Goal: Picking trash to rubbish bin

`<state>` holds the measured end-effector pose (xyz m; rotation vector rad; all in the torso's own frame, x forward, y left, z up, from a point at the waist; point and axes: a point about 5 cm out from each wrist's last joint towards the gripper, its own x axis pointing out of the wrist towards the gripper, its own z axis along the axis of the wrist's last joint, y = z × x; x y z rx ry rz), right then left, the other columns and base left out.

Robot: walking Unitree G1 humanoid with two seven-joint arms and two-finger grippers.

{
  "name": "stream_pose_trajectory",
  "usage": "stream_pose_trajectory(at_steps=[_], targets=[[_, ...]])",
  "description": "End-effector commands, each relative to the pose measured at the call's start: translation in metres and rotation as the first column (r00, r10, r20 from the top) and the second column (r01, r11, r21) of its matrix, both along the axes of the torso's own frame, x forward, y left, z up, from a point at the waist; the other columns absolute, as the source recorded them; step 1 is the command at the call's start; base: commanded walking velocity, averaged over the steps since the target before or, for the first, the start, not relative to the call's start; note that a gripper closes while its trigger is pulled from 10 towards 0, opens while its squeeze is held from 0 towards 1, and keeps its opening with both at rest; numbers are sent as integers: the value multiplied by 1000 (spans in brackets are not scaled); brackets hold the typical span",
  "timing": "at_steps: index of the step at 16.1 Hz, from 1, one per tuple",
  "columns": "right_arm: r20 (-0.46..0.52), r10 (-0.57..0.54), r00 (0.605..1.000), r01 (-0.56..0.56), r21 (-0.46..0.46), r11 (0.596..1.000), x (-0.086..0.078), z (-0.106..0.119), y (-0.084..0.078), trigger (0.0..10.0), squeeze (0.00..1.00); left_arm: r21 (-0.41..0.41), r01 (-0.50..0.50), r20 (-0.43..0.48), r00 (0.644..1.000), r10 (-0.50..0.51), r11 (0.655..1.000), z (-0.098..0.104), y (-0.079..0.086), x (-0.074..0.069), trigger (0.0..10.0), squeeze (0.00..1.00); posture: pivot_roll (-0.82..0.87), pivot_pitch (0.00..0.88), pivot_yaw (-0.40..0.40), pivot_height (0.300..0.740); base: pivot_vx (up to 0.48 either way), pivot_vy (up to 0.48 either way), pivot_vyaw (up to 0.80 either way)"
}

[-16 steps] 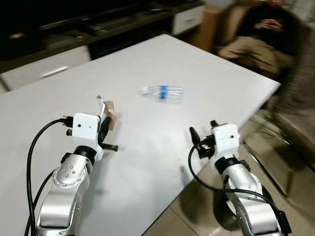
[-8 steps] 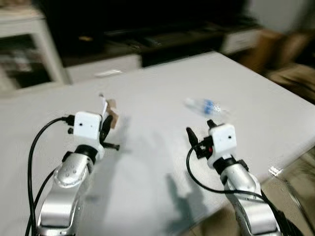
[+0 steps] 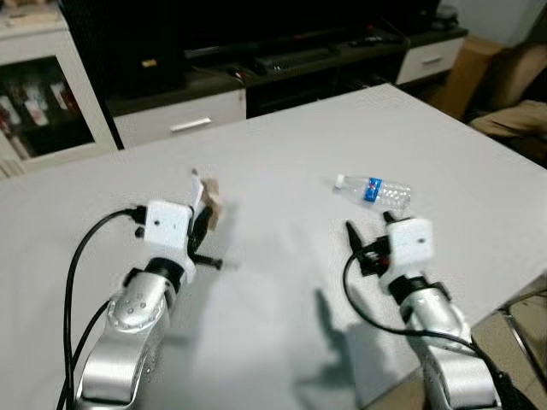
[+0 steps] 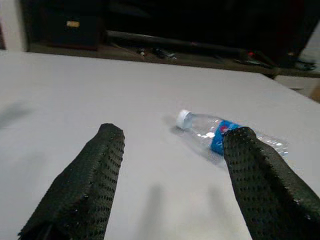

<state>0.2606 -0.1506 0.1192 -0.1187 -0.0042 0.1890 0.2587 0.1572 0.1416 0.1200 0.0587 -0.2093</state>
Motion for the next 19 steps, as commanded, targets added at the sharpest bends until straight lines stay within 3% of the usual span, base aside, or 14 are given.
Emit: stream_pose_trajectory(at_steps=[1,7,12,19], targets=[[12,4,1000,-5,16,1000,6,4,2,10000,0,11,4,0,1000,-4,1000,2,0,-2,10000,0,-4,0,-30,740,0,0,0],[-6,124,992,-124,-59,991,7,5,17,10000,0,9,-67,-14,998,67,998,-2,7,-1,10000,0,-10,0,-44,740,0,0,0],[-14,145,989,-146,-63,987,7,3,21,10000,0,19,-73,-21,997,73,997,-2,6,0,10000,0,-12,0,-41,740,0,-430,630],[-20,139,990,-140,-43,989,5,3,19,10000,0,2,-99,-60,993,98,995,-5,10,5,10000,0,-25,0,-26,740,0,-384,0]])
